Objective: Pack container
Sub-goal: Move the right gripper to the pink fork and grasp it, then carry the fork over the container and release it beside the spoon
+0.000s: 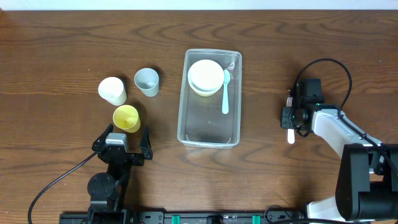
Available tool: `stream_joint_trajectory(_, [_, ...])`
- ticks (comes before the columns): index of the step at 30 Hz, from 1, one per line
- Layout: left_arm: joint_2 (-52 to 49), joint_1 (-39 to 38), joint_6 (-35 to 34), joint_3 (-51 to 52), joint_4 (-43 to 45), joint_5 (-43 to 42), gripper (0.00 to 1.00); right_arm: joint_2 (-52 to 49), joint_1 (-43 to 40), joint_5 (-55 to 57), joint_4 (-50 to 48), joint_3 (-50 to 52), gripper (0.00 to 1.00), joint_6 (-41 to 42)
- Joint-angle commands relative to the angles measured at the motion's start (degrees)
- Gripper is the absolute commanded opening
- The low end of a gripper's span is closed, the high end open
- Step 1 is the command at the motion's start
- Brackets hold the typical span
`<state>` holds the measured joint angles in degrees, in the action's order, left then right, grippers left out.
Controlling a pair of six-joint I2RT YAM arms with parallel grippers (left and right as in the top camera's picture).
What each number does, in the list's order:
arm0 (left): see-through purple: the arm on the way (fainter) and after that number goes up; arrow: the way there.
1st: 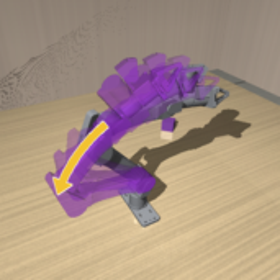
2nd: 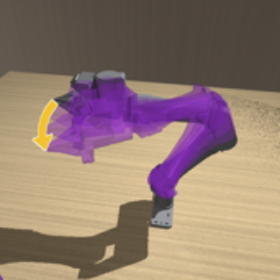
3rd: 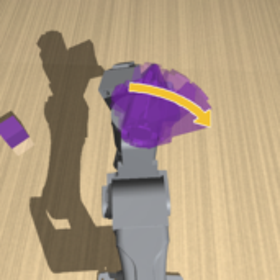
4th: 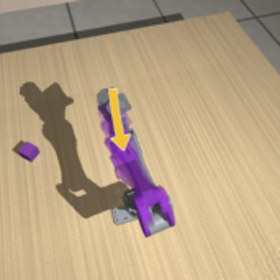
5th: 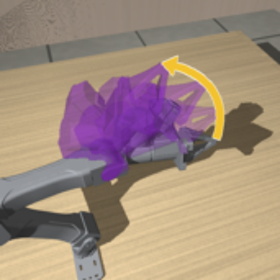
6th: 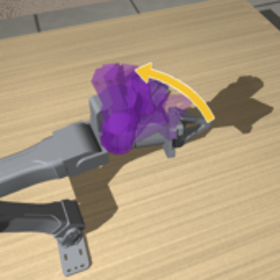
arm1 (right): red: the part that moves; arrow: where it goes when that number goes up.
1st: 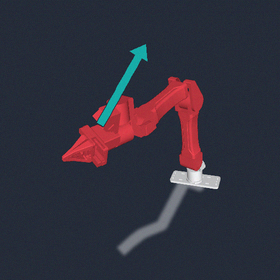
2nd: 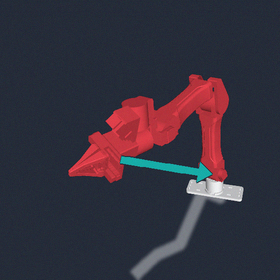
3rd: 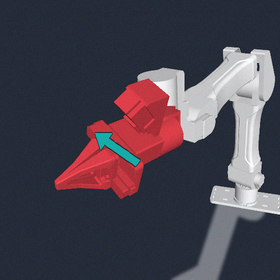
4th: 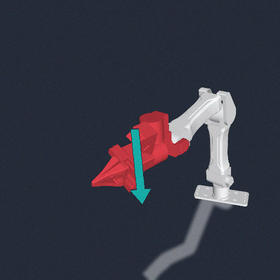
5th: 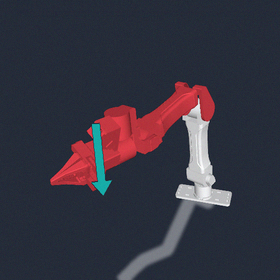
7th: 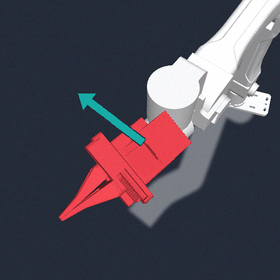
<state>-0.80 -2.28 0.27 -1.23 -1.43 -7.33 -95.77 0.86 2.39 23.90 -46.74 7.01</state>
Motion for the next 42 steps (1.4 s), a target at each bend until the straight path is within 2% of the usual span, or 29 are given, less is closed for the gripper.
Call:
stream_joint_trajectory(1, [0.09,0.24,0.79,1.01,-1.92,-1.05,0.98,-1.33,-0.55,0.07,-0.39,0.46,0.11,1.14])
stream_joint_trajectory(9, [0.09,0.24,0.79,1.01,-1.92,-1.05,0.98,-1.31,-0.55,-4.24,-0.66,-1.64,0.10,1.97])
stream_joint_trajectory(16, [0.09,0.24,0.79,1.01,-1.95,-1.05,0.98,-1.31,-0.44,-10.88,6.56,-10.71,0.10,1.95])
stream_joint_trajectory(23, [0.09,0.24,0.79,1.01,-1.95,-1.05,0.98,-1.31,0.07,-22.93,12.72,-21.14,0.11,1.88])
stream_joint_trajectory(29, [0.09,0.24,0.79,1.01,-1.92,-1.05,0.98,-1.31,3.56,-35.58,8.85,-26.45,0.13,4.66])
stream_joint_trajectory(33, [0.09,0.24,0.79,1.01,-1.92,-1.05,0.98,-1.33,9.03,-34.71,0.55,-26.69,0.14,10.78])
stream_joint_trajectory(36, [0.09,0.24,0.79,1.01,-1.95,-1.05,0.98,-1.33,13.46,-29.68,-4.09,-26.67,0.17,14.95])
stream_joint_trajectory(42, [0.09,0.24,0.79,1.01,-1.92,-1.05,0.98,-1.33,20.06,-17.79,-5.07,-26.64,0.18,21.40])
